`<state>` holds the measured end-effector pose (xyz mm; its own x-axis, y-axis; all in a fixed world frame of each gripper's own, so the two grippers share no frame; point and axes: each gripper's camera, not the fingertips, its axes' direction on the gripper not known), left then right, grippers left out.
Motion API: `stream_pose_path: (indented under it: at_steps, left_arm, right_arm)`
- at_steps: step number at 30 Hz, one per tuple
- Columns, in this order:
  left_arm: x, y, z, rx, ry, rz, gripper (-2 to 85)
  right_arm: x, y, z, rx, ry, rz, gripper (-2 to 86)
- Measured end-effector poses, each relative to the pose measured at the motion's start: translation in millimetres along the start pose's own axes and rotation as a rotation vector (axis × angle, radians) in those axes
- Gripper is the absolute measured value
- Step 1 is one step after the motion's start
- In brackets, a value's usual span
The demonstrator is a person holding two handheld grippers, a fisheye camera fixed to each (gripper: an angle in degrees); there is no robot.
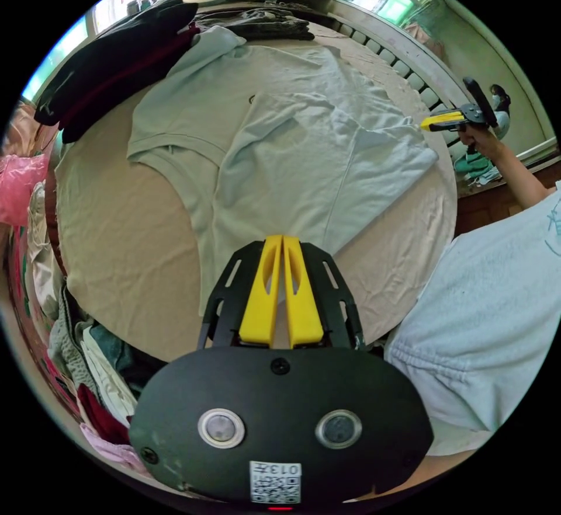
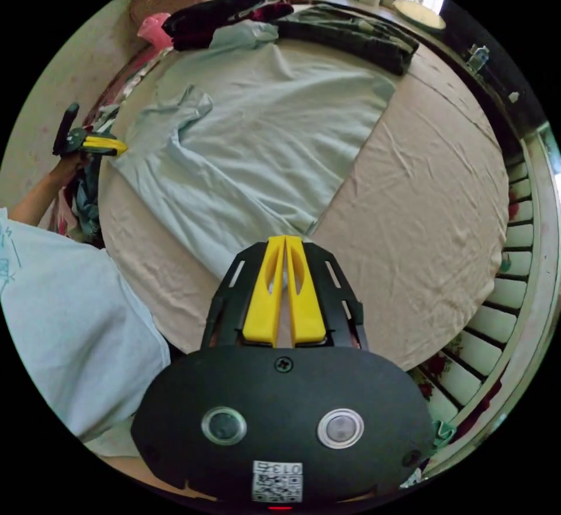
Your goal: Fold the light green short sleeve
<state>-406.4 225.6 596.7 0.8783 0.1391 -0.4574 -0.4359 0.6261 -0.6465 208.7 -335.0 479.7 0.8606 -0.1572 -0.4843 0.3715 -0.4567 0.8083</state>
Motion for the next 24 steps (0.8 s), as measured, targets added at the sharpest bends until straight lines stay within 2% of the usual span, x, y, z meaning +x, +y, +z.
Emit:
stream_pose_path:
  at_steps: [4,6,7,10,13,15,17,21,24]
  left_arm:
    - [4.9,-0.8,-1.2,-0.01,-0.003,0.01,-0.2]
    - [5.4,0.5,-1.5,-0.006,0.01,0.004,-0.2]
    - [5.4,1.8,-1.7,-0.001,0.021,-0.005,-0.2]
    - [7.3,5.0,-1.8,0.012,0.035,-0.024,-0.3]
    - [13.8,7.0,-2.1,0.017,0.027,-0.017,-0.2]
    - [21.2,6.4,-3.9,-0.004,-0.013,-0.012,-0.2]
    - [32.4,8.9,-14.5,0.036,-0.114,-0.018,0.0]
    - [36.2,5.5,-28.0,0.105,-0.156,-0.051,0.9]
    - [38.2,-11.4,-28.4,0.115,-0.208,-0.046,3.8]
  right_arm:
    - [-6.7,-11.4,0.3,0.064,0.066,-0.026,0.1]
    - [-6.1,-16.7,28.2,-0.101,0.055,-0.067,0.1]
    - [-4.5,-15.5,24.3,-0.036,0.037,-0.062,0.1]
    - [20.0,-11.7,27.0,-0.167,-0.02,0.079,0.3]
    - [24.1,-6.9,7.6,-0.03,-0.013,0.094,1.1]
    - [12.3,-15.0,-11.6,0.138,-0.02,0.039,2.9]
    - [-2.5,-28.7,-17.0,0.234,-0.021,-0.009,5.9]
    - [-47.9,-87.8,-1.2,0.236,-0.107,-0.191,7.2]
    - [-90.5,-131.6,3.8,0.267,-0.063,-0.372,7.5]
